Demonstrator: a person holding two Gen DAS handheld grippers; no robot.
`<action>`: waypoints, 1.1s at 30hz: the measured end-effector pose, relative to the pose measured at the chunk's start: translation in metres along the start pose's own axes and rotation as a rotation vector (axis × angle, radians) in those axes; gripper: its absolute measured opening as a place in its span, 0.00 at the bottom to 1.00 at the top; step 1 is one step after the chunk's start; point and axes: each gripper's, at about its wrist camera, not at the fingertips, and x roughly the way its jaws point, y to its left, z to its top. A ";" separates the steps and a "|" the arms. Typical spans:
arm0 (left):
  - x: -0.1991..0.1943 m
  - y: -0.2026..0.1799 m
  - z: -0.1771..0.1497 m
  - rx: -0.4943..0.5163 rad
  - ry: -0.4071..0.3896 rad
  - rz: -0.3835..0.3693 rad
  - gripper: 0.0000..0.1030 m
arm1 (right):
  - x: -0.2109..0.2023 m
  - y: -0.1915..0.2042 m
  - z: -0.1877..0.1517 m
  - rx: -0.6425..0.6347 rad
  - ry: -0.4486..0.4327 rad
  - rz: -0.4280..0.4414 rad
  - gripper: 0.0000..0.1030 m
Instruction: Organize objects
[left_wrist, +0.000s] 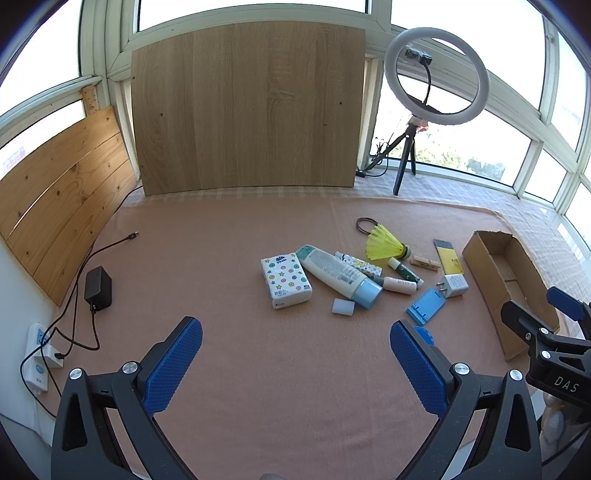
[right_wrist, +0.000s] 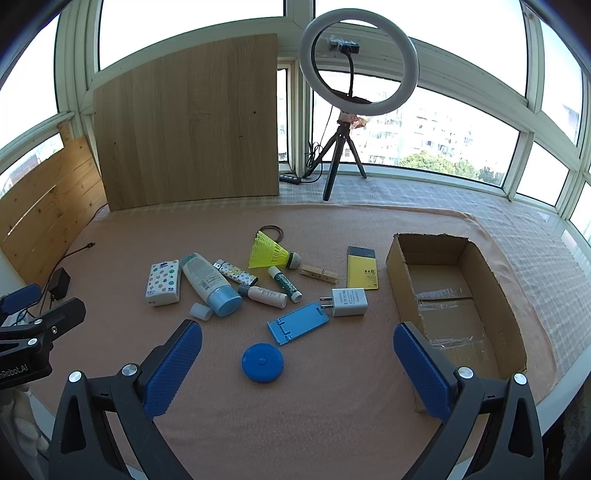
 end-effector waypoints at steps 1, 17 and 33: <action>0.000 0.000 0.000 0.000 0.000 0.000 1.00 | 0.000 0.000 0.000 0.000 0.000 0.000 1.00; -0.002 0.000 -0.002 -0.003 0.002 0.000 1.00 | 0.000 0.000 0.000 -0.004 0.002 0.008 1.00; -0.002 -0.001 0.000 -0.001 0.007 -0.001 1.00 | -0.001 0.000 0.000 -0.002 0.010 0.010 1.00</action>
